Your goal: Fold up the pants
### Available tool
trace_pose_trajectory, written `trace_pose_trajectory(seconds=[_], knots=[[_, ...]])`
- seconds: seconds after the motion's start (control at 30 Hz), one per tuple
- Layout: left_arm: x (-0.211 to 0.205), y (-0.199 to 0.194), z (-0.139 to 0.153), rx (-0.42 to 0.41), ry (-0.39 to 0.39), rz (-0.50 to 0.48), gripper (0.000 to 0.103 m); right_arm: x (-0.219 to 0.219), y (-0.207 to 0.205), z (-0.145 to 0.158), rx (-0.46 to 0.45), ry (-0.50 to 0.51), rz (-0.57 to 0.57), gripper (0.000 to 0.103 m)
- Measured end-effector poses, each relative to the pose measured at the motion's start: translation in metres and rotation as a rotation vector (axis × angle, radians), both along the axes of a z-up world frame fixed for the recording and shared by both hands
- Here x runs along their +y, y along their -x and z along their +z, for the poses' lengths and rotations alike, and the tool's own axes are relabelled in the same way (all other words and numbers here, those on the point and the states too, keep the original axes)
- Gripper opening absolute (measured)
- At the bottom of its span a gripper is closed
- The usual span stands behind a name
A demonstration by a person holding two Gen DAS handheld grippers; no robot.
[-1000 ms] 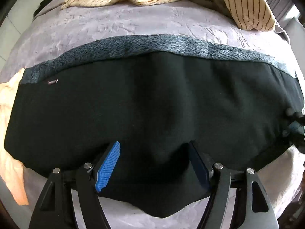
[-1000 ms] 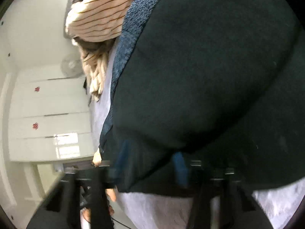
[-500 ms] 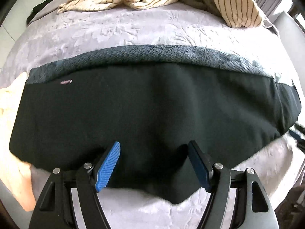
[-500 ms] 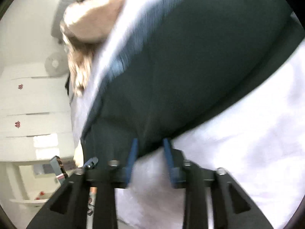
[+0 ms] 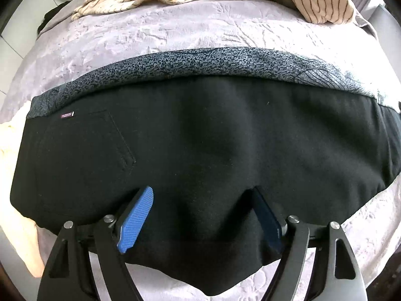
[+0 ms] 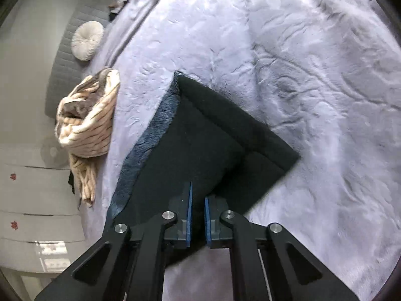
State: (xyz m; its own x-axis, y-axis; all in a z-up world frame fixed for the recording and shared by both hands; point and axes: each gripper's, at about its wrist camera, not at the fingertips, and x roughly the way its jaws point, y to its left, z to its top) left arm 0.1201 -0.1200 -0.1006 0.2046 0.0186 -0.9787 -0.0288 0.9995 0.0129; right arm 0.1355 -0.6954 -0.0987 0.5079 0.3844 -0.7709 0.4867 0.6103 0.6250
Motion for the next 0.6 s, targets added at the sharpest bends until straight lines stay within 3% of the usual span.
trace_pose_trajectory(seconds=[0.1, 0.13, 0.17, 0.2, 0.27, 0.33, 0.43, 0.6], knots=[[-0.005, -0.009, -0.006, 0.007, -0.019, -0.013, 0.083, -0.002, 0.010, -0.022, 0.083, 0.021, 0.027, 0.009], [-0.007, -0.009, -0.008, 0.011, -0.027, -0.017, 0.083, -0.008, 0.013, -0.034, 0.091, -0.021, 0.016, 0.010], [-0.009, -0.010, -0.008, 0.022, -0.033, -0.018, 0.083, -0.015, 0.020, -0.035, 0.092, -0.041, -0.003, 0.023], [-0.014, -0.015, -0.008, 0.035, -0.034, -0.017, 0.083, -0.018, 0.023, -0.031, 0.109, -0.029, -0.021, 0.036], [-0.016, -0.013, 0.009, 0.026, -0.013, -0.014, 0.083, -0.021, 0.033, -0.012, 0.119, 0.014, -0.049, 0.036], [-0.025, -0.014, 0.032, -0.027, -0.007, -0.039, 0.083, -0.014, 0.039, 0.021, 0.066, 0.103, -0.027, 0.036], [-0.050, -0.029, 0.041, -0.067, 0.012, -0.081, 0.083, 0.016, 0.011, 0.050, -0.016, 0.221, 0.144, 0.036], [-0.119, -0.093, 0.012, -0.123, 0.024, -0.086, 0.083, 0.081, -0.068, 0.032, -0.057, 0.327, 0.419, 0.036]])
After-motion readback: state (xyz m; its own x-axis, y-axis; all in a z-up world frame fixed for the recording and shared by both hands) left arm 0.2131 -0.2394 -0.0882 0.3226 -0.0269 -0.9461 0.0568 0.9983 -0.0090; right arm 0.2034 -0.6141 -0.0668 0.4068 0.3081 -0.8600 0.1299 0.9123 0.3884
